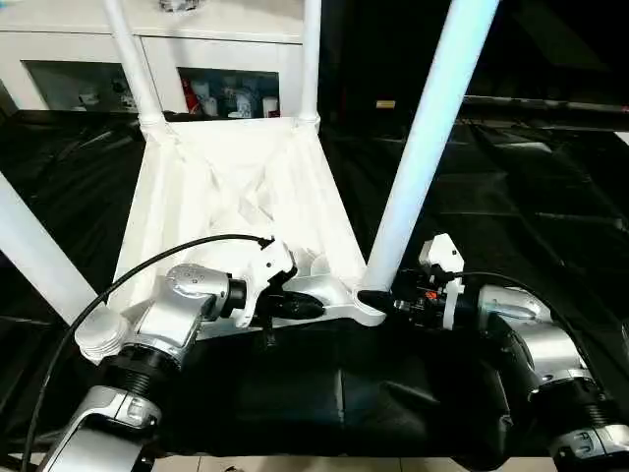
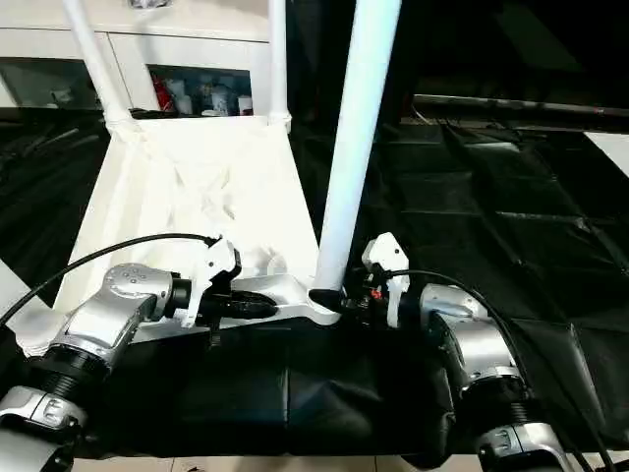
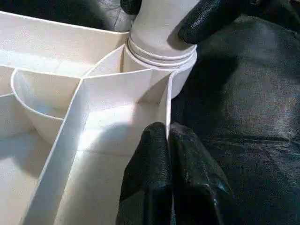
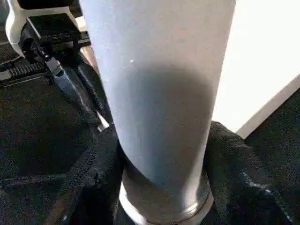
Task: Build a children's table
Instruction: Rotate leg to tighten
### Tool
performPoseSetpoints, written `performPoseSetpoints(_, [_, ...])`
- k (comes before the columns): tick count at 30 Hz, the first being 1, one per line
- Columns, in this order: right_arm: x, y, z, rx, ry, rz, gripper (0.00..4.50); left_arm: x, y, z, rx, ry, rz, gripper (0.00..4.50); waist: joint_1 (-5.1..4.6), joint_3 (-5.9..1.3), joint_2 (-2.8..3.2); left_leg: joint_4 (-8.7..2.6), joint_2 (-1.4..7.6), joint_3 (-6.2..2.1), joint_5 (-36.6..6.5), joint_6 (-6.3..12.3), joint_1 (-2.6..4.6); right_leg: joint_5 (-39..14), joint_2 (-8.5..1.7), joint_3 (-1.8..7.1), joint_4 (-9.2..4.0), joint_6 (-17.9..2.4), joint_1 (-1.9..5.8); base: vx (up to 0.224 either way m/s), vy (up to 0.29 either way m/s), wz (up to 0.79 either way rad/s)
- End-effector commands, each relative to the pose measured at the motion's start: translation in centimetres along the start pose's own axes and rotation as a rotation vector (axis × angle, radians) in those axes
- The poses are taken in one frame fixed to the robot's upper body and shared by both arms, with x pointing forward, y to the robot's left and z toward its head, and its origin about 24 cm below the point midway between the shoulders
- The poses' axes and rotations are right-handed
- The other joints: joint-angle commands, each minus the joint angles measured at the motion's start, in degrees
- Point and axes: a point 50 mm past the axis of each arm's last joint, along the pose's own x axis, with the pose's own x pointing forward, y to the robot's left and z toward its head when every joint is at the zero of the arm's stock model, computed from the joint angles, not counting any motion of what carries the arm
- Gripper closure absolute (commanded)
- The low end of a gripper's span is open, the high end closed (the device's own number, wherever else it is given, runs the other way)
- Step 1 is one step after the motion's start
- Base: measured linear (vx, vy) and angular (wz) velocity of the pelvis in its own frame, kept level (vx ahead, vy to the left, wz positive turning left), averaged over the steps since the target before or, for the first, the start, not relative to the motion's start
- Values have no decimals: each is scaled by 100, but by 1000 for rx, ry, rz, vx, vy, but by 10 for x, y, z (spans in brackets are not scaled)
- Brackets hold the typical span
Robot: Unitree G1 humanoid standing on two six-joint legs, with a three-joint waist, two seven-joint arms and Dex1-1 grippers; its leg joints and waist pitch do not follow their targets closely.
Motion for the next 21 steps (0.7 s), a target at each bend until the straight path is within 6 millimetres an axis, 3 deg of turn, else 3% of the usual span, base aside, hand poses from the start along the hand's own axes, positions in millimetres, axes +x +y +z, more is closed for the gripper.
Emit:
performPoseSetpoints(1, [4, 3, -4, 27, -5, 6, 233, 5, -5, -5, -59, -59, -23, 450, 15, -285, -109, -295, 239, -87, -822, 552, 14, -634, -301, 210, -382, -1383, 284, 0, 0, 0])
performPoseSetpoints(7, [11, 2, -16, 93, -7, -105, 248, 12, -1, -5, -58, -51, 47, 450, -25, -260, -114, -323, 235, -102, -1061, 396, 14, -1096, -306, 210, -432, -1275, 267, 0, 0, 0])
performPoseSetpoints(9, [22, 2, -29, 138, 19, -246, 249, 23, 4, -5, -65, -33, 134, 450, -55, -227, -109, -353, 229, -104, -1274, 267, 38, -1635, -311, 211, -509, -1112, 230, 0, 0, 0])
performPoseSetpoints(11, [26, 3, -32, 148, 24, -277, 250, 27, 5, -4, -66, -30, 157, 450, -65, -223, -122, -377, 230, -132, -1459, 125, 48, -2099, -334, 211, -548, -941, 241, 0, 0, 0])
performPoseSetpoints(14, [39, 0, -36, 203, 27, -469, 251, 41, 10, 1, -87, -18, 255, 450, -115, -206, -93, -404, 225, -147, -1774, 8, 92, -2535, -325, 221, -605, -783, 171, 0, 0, 0])
performPoseSetpoints(15, [45, -1, -36, 238, 20, -551, 251, 47, 12, 3, -96, -14, 299, 450, -138, -215, -91, -417, 225, -170, -1813, -61, 83, -2613, -326, 211, -608, -741, 186, 0, 0, 0])
performPoseSetpoints(17, [56, -1, -34, 289, 8, -626, 252, 57, 14, 7, -106, -8, 352, 450, -150, -231, -79, -411, 223, -171, -1911, -88, 114, -2607, -328, 218, -620, -716, 156, 0, 0, 0])
performPoseSetpoints(21, [79, 3, -21, 278, -9, -685, 252, 71, 11, 11, -63, 28, 372, 450, -141, -251, -82, -420, 219, -163, -1805, -18, 74, -2021, -303, 227, -585, -763, 182, 0, 0, 0])
